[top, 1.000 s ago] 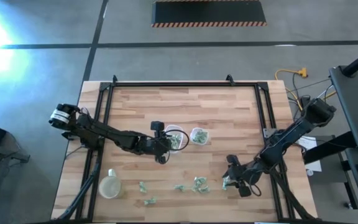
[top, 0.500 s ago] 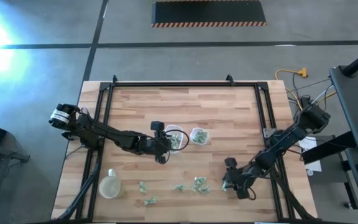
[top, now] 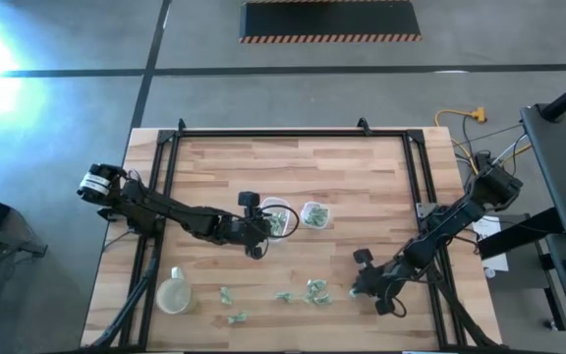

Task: Pick and place items into bin
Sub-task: Put the white stevia packet into the right transparent bin

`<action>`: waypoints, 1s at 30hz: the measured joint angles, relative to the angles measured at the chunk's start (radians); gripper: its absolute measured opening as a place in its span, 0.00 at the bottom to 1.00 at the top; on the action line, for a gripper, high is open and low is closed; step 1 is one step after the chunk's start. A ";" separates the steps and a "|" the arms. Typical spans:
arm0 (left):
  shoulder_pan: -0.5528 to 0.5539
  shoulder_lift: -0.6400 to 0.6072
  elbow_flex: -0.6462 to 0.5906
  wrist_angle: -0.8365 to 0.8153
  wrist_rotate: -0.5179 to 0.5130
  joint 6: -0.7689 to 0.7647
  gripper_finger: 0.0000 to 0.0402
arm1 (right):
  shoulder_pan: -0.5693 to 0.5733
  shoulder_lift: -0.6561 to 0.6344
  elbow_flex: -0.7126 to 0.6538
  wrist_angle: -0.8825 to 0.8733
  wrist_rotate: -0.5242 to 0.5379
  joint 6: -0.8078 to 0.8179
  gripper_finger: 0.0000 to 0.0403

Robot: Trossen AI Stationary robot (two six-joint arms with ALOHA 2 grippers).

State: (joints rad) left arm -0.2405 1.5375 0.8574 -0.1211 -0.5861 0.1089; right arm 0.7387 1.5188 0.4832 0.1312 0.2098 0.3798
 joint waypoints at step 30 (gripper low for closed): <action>0.000 0.000 0.000 0.000 0.000 0.002 0.34 | -0.287 -0.040 0.129 -0.009 0.823 -0.601 0.02</action>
State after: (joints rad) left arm -0.2405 1.5375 0.8574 -0.1211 -0.5862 0.1108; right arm 0.4518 1.4784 0.6117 0.1218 1.0330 -0.2210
